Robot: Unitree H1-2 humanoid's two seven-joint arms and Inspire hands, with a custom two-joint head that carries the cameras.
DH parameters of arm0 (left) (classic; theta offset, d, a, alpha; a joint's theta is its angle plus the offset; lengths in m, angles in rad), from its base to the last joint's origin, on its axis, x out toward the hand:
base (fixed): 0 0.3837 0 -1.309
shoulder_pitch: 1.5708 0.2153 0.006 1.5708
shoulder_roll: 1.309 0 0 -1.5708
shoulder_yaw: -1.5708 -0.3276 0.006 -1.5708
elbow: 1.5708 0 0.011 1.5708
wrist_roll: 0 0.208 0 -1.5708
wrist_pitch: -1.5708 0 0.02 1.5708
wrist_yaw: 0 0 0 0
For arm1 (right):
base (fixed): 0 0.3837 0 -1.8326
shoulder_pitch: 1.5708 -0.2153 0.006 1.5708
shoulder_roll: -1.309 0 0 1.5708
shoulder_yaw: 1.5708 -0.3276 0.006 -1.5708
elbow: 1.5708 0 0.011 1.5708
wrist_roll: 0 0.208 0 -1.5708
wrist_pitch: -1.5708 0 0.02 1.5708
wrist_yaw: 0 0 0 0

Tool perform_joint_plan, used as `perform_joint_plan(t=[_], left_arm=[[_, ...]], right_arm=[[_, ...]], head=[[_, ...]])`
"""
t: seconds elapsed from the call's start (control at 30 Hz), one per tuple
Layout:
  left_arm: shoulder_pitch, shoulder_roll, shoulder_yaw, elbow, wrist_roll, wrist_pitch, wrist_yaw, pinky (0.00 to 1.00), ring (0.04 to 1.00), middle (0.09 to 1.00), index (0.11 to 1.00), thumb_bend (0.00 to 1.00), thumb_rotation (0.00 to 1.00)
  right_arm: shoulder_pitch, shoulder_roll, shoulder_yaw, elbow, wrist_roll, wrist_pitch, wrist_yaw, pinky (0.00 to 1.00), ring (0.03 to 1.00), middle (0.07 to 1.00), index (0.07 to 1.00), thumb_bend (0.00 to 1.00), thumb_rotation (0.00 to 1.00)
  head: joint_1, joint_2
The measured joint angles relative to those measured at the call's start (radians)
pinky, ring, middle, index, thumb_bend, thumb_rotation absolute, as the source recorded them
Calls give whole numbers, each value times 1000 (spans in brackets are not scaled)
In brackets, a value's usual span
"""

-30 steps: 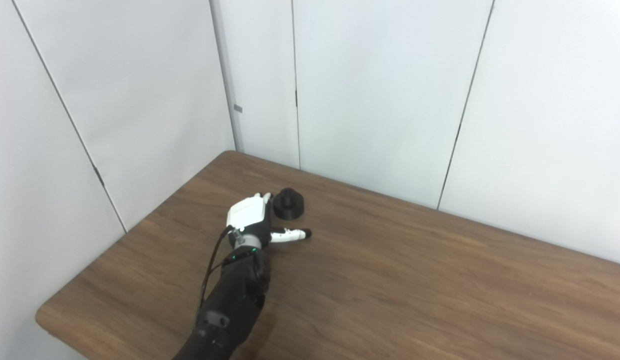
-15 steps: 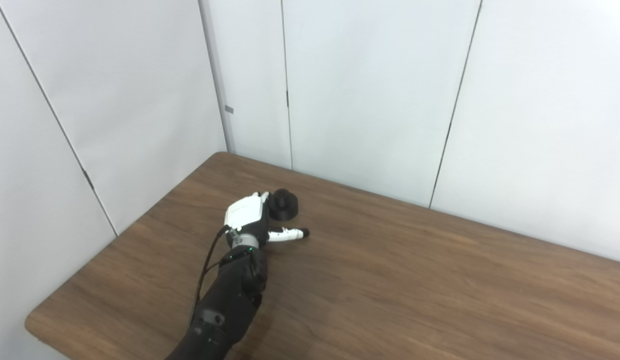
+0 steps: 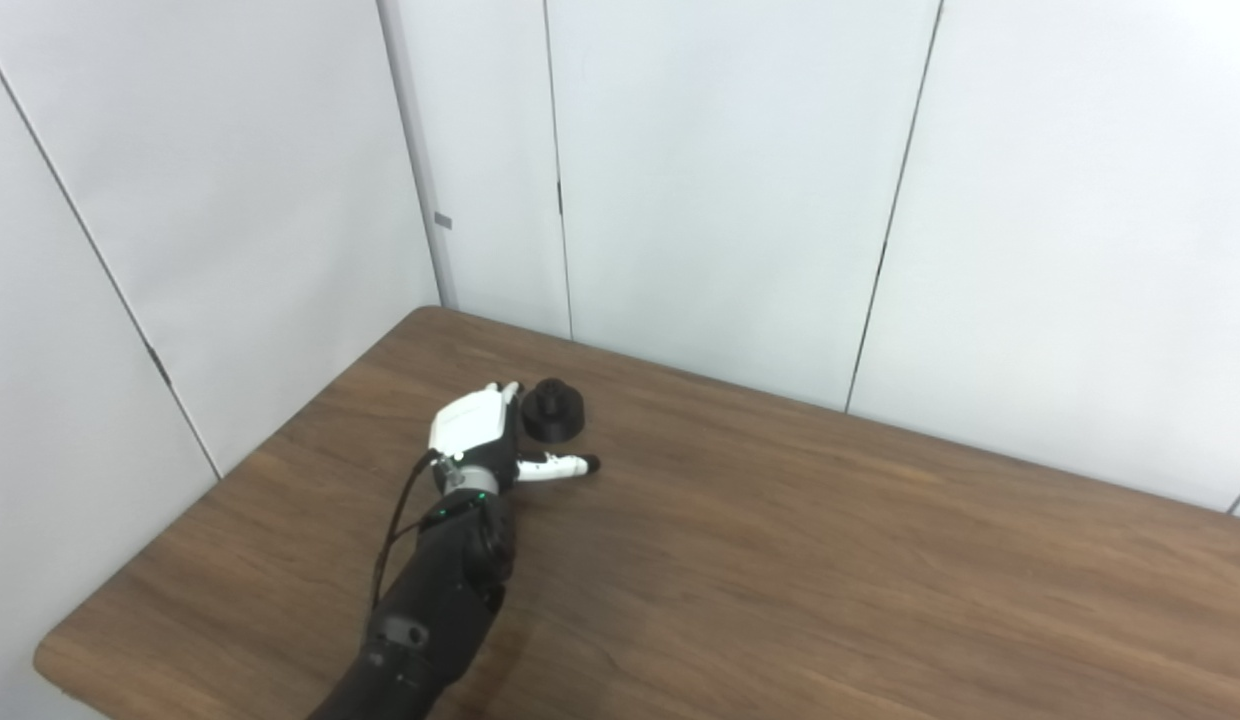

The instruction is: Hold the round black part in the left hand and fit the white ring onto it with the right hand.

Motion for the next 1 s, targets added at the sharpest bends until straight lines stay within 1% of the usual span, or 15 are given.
perform_joint_plan(t=[0.13, 0.3, 0.63, 0.87, 1.0], left_arm=[[0, 10, -1, 0, -8, 0, 15, 1000, 1000, 1000, 964, 1000, 562], [0, 14, -4, 0, -9, 0, 16, 1000, 999, 1000, 965, 1000, 570], [-3, 31, -31, 9, -46, 0, 20, 1000, 988, 996, 964, 1000, 573], [-10, 32, -48, 23, -52, 0, 21, 1000, 991, 994, 963, 1000, 583], [-12, 32, -56, 27, -70, 0, 26, 1000, 994, 986, 950, 1000, 565]], right_arm=[[1, -1, 1, -1, 0, 0, 0, 983, 1000, 1000, 991, 643, 1000], [2, -2, 2, -3, -1, 0, 0, 985, 1000, 1000, 988, 656, 1000], [12, -2, 4, -10, -16, 0, -2, 974, 999, 1000, 985, 659, 1000], [20, -2, 4, -15, -21, -5, -2, 977, 1000, 1000, 984, 669, 1000], [29, -2, 5, -20, -21, -6, -2, 985, 1000, 1000, 983, 675, 1000]], head=[[-5, 2], [-11, 3], [-20, 8], [-31, 9], [-40, 14]])
